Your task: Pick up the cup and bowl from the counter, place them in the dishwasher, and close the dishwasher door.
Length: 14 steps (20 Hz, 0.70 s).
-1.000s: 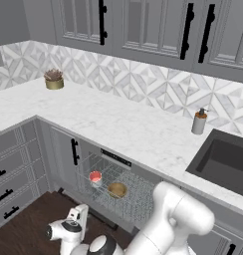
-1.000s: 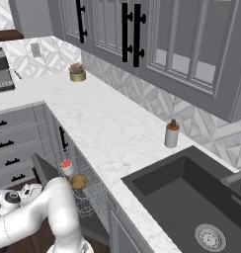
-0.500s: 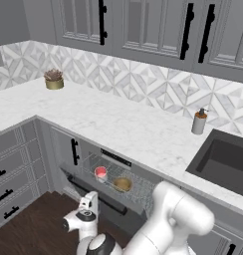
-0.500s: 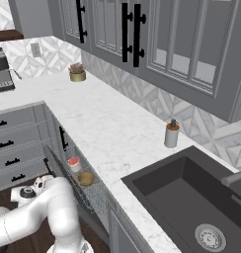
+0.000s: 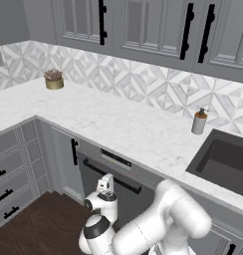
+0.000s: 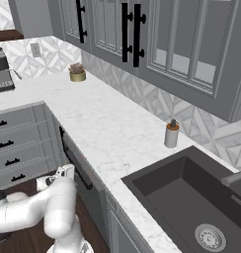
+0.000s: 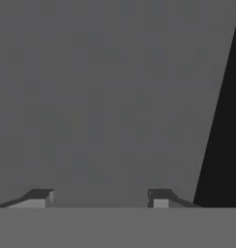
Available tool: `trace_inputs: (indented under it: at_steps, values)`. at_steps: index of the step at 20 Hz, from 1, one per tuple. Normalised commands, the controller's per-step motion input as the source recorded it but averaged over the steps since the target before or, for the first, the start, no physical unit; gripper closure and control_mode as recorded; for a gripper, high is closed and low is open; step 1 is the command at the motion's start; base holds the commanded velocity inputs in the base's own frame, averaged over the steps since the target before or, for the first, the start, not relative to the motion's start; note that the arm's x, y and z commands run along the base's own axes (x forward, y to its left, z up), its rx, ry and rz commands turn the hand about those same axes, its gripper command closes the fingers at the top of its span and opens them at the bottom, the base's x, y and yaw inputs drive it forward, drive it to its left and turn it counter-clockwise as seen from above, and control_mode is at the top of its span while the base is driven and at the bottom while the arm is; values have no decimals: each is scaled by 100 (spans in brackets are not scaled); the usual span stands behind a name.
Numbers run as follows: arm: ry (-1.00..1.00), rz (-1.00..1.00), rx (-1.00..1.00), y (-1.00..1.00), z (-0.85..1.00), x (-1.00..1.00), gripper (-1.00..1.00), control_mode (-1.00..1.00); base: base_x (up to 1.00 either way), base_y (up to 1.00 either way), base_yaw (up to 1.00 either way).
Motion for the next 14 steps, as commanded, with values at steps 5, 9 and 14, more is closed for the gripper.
trace_inputs:
  at_steps: [5, 9, 14]
  values:
    - [-26, 0, -7, -98, -21, 84, -100, -100, 0, 0, 0]
    - [-28, 0, -1, -87, -2, 54, -100, -100, 0, 0, 0]
    - [-13, 0, 3, -56, 18, 14, -100, -100, 0, 0, 0]
